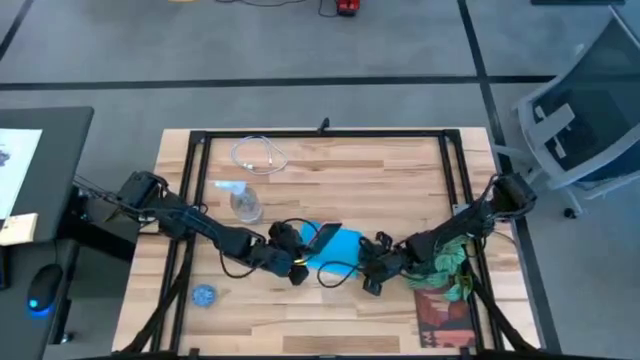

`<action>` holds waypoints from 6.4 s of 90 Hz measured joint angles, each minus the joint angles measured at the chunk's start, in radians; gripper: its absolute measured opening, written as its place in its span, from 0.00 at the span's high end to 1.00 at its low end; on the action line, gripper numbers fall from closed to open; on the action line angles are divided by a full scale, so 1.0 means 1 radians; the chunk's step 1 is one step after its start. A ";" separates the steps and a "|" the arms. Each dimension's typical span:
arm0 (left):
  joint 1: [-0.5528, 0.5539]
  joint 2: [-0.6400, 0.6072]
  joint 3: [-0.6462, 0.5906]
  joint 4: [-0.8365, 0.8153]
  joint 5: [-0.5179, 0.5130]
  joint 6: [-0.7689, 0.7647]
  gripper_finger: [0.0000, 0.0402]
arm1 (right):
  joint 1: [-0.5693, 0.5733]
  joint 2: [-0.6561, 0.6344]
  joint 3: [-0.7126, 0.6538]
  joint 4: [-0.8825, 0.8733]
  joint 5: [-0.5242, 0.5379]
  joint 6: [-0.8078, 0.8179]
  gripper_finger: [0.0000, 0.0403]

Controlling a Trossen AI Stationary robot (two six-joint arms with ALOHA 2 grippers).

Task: Apply microfiber cloth
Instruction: Wipe the front of the cellphone with a microfiber cloth

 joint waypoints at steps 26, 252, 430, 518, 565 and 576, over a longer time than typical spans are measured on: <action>0.100 0.028 0.037 -0.098 0.214 0.019 0.98 | -0.038 0.097 0.003 0.211 0.067 -0.114 0.66; 0.061 0.137 0.032 0.113 0.309 0.189 0.99 | -0.026 0.341 0.130 0.848 0.474 -0.858 1.00; 0.056 0.137 0.033 0.090 0.319 0.190 0.98 | -0.023 0.177 0.133 0.778 0.671 -0.954 1.00; 0.055 0.138 0.032 0.055 0.310 0.149 1.00 | -0.007 -0.039 0.127 0.365 0.416 -0.540 0.85; 0.081 0.137 0.022 0.068 0.261 0.106 0.92 | -0.519 0.080 0.127 0.116 -0.486 -0.014 0.39; 0.098 0.137 -0.053 0.174 0.279 0.047 0.81 | -0.536 0.120 0.131 0.129 -0.544 0.006 0.39</action>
